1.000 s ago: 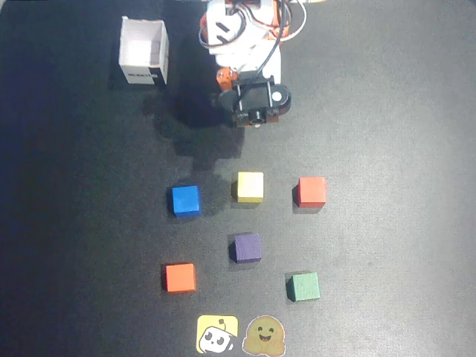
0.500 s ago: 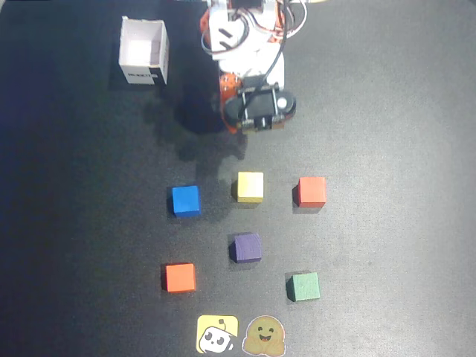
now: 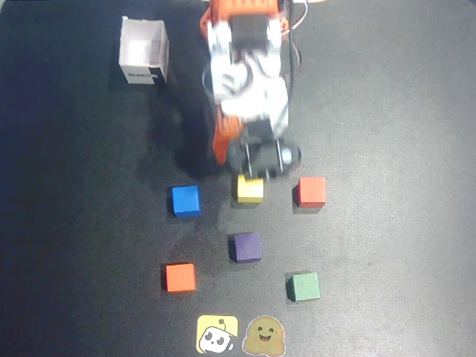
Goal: Put the purple cube on top of the red cube.
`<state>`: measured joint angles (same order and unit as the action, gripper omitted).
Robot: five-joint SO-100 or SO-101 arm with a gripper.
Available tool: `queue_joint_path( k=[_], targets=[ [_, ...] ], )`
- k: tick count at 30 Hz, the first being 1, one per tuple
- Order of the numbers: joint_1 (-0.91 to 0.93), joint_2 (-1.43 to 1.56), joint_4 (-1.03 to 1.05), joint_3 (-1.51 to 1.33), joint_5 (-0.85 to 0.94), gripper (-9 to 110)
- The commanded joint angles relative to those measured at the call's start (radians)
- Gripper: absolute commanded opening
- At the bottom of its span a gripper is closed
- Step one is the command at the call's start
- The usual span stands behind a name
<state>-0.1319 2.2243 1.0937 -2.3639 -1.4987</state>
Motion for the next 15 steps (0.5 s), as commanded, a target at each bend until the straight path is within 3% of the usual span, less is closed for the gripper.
queue_joint_path(
  k=[1, 15],
  targets=[
    [-0.006, -0.150, -0.017, 0.170, 0.008, 24],
    [-0.014, -0.653, -0.049, 0.638, 0.008, 24]
  ],
)
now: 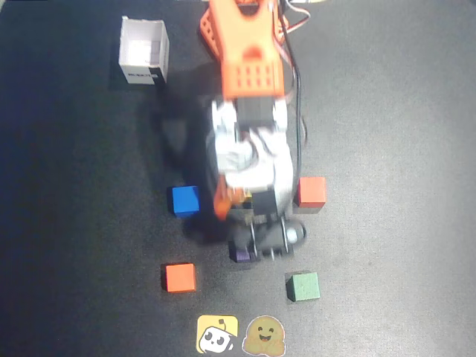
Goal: Put the purple cube on top of the red cube.
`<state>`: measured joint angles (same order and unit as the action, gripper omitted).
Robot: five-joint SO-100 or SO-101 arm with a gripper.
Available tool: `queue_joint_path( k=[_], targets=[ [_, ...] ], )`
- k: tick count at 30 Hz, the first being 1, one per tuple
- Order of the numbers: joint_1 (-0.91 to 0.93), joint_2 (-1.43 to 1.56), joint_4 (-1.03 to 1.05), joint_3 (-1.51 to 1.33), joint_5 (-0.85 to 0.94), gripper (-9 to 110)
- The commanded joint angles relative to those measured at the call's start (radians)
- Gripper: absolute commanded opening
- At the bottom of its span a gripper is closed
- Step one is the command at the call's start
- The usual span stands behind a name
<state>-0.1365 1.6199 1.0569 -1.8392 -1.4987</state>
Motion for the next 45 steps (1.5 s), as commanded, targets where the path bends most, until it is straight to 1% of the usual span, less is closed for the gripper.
queue_joint_path(
  k=[1, 11, 26, 32, 39, 42, 45],
  targets=[
    [-0.012, -0.078, -0.014, 0.138, 0.008, 24],
    [-0.018, -0.284, -0.020, 0.305, 0.051, 24],
    [-0.005, -0.390, -0.055, 0.291, 0.063, 23],
    [0.000, -0.391, -0.057, 0.282, 0.049, 16],
    [0.002, -0.393, -0.057, 0.272, 0.043, 3],
    [0.005, -0.387, -0.054, 0.268, 0.041, 0],
    [0.005, -0.374, -0.054, 0.265, 0.043, 1]
  ],
)
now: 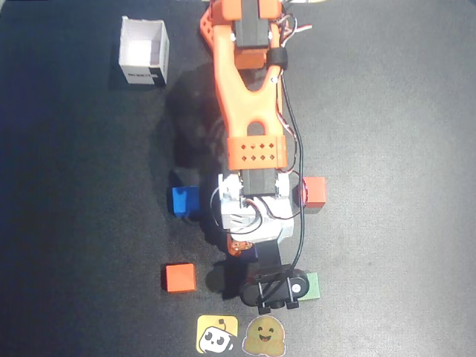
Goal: Put the purple cube on top of the red cube.
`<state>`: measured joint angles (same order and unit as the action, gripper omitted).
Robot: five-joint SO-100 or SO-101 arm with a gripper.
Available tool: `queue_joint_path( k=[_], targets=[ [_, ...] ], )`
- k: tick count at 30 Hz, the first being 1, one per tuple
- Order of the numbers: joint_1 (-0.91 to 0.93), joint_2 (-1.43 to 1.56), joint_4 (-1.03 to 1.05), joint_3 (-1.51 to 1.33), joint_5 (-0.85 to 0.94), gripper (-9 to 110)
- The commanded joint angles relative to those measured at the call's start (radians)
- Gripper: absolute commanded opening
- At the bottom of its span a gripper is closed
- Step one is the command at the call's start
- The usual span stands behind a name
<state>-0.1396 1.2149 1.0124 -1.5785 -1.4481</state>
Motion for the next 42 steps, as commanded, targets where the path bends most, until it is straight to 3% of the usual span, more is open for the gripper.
queue_joint_path(
  k=[1, 11, 25, 42],
  targets=[
    [0.008, 0.037, -0.006, 0.005, -0.008, 1],
    [0.008, 0.141, 0.071, 0.032, 0.031, 1],
    [-0.086, 0.364, 0.233, -0.021, -0.112, 1],
    [-0.282, 0.652, 0.109, -0.426, -0.176, 1]
  ],
)
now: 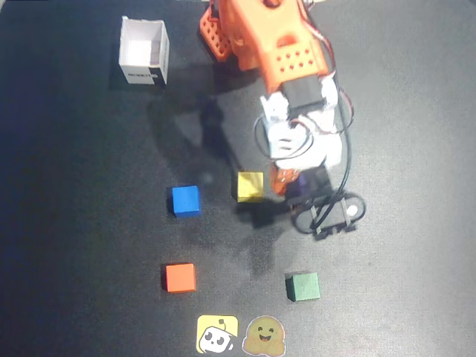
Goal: Put the purple cube on top of the red cube.
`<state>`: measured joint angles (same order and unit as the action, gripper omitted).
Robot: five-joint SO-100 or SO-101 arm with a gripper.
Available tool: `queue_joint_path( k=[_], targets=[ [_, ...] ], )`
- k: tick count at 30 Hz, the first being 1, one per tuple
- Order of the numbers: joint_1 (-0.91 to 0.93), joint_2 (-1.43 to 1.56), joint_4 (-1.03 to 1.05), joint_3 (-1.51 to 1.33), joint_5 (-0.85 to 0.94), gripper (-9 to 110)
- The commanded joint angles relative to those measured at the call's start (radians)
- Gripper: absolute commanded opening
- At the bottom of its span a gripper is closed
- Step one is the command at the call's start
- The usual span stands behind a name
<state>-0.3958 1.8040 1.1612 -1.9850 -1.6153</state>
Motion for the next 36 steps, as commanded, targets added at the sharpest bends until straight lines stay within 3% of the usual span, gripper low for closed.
queue_joint_path(
  k=[1, 21, 36],
  targets=[
    [-0.037, 0.064, -0.054, -0.032, -0.009, 1],
    [-0.097, 0.060, -0.155, -0.112, 0.121, 1],
    [-0.074, 0.066, -0.152, -0.126, -0.190, 1]
  ],
)
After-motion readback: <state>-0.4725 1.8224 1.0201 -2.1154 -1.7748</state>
